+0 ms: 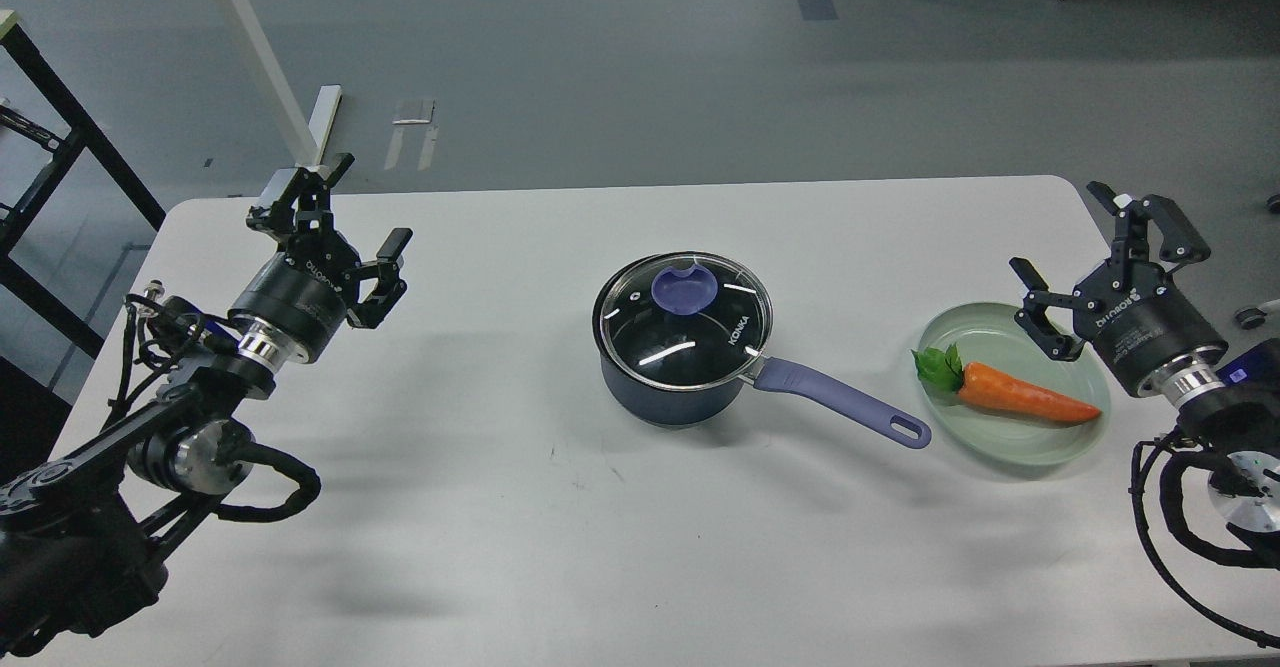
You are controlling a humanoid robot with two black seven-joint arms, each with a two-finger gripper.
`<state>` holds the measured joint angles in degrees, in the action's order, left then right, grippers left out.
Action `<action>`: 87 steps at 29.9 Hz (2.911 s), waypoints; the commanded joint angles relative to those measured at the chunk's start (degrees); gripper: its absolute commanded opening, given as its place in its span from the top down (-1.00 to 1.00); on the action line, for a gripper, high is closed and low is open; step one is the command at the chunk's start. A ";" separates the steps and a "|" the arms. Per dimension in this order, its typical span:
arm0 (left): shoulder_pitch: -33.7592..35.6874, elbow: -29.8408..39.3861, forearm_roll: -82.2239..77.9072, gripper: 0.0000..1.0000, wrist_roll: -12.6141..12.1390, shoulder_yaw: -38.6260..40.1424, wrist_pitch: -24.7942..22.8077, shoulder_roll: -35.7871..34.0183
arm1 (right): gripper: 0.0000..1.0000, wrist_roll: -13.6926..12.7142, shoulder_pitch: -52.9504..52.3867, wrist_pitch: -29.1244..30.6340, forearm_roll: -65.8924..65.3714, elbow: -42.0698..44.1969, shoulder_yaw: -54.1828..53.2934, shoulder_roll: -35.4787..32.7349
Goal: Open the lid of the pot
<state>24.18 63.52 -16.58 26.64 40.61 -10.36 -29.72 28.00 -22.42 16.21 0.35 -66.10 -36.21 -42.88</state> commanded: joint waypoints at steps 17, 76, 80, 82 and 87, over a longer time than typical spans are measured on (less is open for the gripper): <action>0.43 -0.94 -0.56 -0.99 1.04 -0.62 -0.53 -2.36 | -0.99 0.00 -7.99 -0.13 -25.75 -6.84 -0.09 -13.72; 1.22 4.68 -5.57 -0.99 1.36 -1.24 -2.03 -5.17 | 0.29 0.00 -34.71 -2.24 -111.62 -13.52 35.33 -4.49; 2.44 4.86 -11.35 -0.99 1.36 -1.33 -2.12 -5.17 | 0.35 0.00 -34.71 -2.24 -111.62 -13.52 35.33 -4.49; 3.67 4.86 -17.40 -0.99 1.36 -1.33 -2.12 -5.08 | 0.41 0.00 -34.71 -2.24 -111.62 -13.52 35.33 -4.49; 10.43 4.95 -37.51 -0.99 1.36 -1.41 -2.12 -5.08 | 0.41 0.00 -34.71 -2.24 -111.53 -13.61 35.33 -4.49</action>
<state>30.56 68.41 -42.74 28.00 39.26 -12.54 -34.69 28.00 -57.20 13.98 -111.27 -79.63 -0.87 -47.38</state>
